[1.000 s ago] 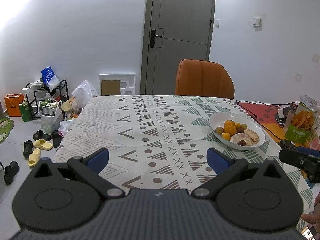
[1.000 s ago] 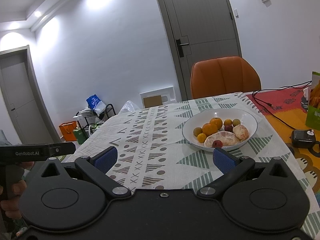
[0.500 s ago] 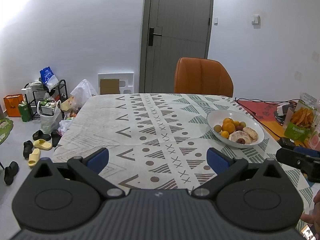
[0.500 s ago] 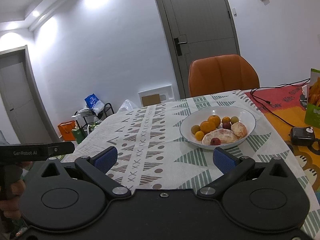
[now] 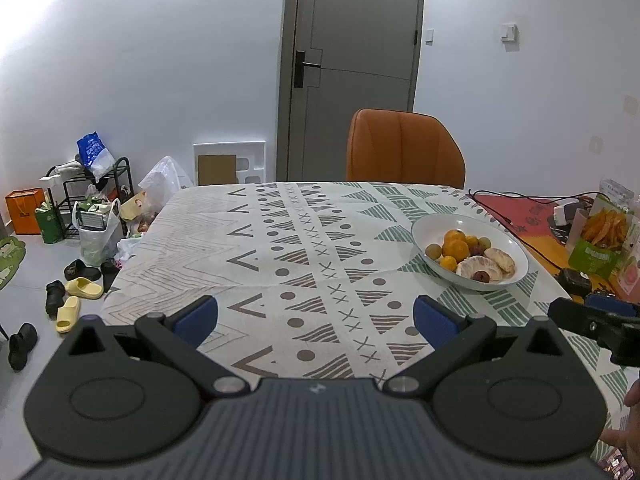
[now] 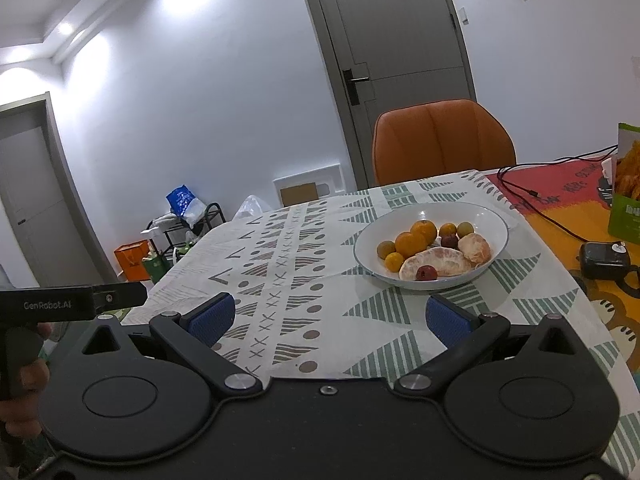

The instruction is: Organize fruits

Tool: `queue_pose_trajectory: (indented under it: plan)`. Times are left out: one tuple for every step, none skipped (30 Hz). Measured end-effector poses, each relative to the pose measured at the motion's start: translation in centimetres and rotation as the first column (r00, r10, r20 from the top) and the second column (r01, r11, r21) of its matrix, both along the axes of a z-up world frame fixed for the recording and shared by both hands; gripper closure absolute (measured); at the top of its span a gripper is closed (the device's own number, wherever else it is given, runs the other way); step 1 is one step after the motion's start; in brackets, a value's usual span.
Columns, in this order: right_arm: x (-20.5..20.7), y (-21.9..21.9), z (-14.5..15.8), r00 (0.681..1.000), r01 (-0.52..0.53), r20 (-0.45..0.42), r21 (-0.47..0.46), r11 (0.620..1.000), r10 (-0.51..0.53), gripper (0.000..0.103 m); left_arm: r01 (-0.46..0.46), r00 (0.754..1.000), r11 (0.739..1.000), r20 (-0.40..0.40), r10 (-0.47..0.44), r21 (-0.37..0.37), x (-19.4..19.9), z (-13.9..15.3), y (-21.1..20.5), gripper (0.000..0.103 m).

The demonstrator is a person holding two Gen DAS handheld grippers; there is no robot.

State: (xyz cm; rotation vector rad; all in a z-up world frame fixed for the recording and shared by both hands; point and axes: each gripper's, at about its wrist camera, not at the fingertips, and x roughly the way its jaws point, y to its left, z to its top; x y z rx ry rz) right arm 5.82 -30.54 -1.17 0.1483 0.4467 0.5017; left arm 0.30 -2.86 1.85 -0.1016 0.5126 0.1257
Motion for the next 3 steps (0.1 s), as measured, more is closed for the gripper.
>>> queue_pose_trajectory:
  plan:
    - [-0.03, -0.03, -0.02, 1.0, 0.0, 0.001, 0.0, 1.0, 0.0, 0.0, 0.002, 1.0, 1.0, 0.0, -0.002, 0.001, 0.01, -0.01, -0.02, 0.0]
    - [-0.05, -0.04, -0.04, 1.0, 0.001, 0.0, 0.0, 1.0, -0.001, 0.0, 0.004, 1.0, 1.0, 0.001, -0.004, 0.002, -0.01, -0.03, -0.05, 0.0]
    - [-0.05, -0.05, -0.05, 1.0, 0.001, 0.0, 0.0, 1.0, -0.001, 0.0, 0.005, 1.0, 1.0, 0.0, -0.005, 0.002, -0.03, -0.05, -0.12, 0.0]
